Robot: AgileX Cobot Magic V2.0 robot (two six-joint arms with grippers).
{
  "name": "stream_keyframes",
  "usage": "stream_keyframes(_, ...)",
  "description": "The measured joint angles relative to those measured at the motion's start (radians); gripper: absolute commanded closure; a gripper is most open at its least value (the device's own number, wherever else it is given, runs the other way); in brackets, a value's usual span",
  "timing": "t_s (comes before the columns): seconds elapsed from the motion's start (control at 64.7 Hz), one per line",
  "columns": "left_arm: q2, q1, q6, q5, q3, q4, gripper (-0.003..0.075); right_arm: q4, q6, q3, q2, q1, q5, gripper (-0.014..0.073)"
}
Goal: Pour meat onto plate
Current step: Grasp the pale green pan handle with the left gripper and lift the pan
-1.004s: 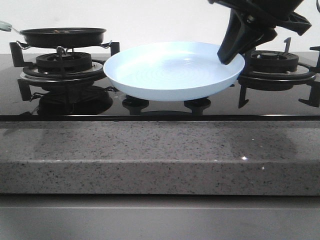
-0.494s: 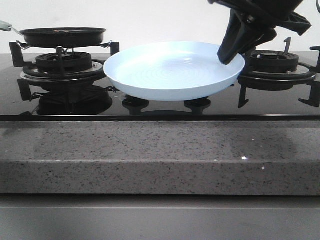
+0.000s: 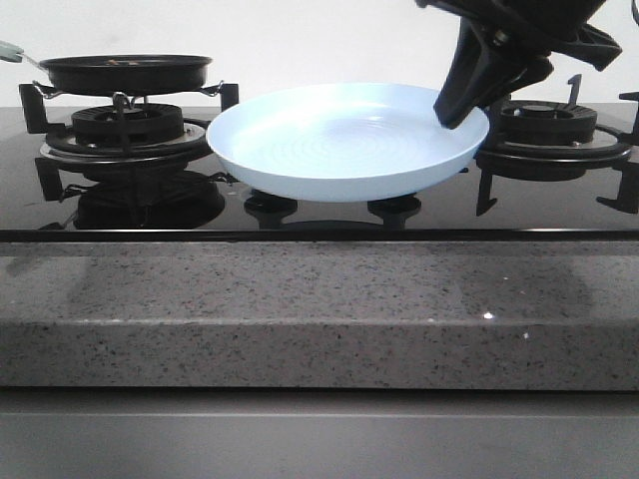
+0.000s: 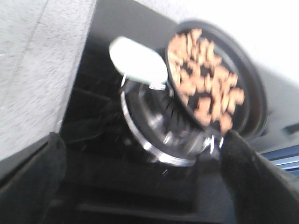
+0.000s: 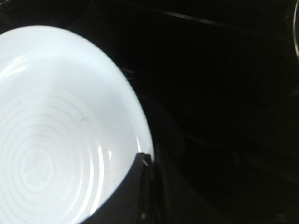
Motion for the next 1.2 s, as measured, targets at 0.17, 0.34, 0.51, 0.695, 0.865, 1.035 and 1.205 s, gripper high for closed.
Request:
stream_keyframes(0.17,0.114,0.009,0.062,0.018,-0.044,-0.188,0.0069,0.0,-0.001,0.0,0.0,0.0,-0.002,0.0713)
stream_keyframes(0.34,0.221,0.009,0.095,0.042,-0.094,-0.323,0.0069,0.0,-0.001,0.0,0.0,0.0,-0.002,0.0713)
stream_keyframes(0.51,0.323,0.009,0.099,0.06,-0.143,-0.396,0.0069,0.0,-0.001,0.0,0.0,0.0,-0.002,0.0713)
stream_keyframes(0.695,0.392,-0.002,0.101,0.071,-0.189,-0.418,0.0092,0.0,-0.001,0.0,0.0,0.0,-0.002,0.0713)
stream_keyframes(0.865,0.416,-0.023,0.101,0.079,-0.21,-0.428,0.0178,0.0,-0.002,0.0,0.0,0.0,-0.002,0.0713)
stream_keyframes(1.035,0.418,-0.027,0.103,0.085,-0.215,-0.458,0.0314,0.0,-0.002,0.0,0.0,0.0,-0.002,0.0713)
stream_keyframes(1.205,0.418,-0.027,0.103,0.087,-0.216,-0.474,0.0452,0.0,-0.002,0.0,0.0,0.0,-0.002,0.0713)
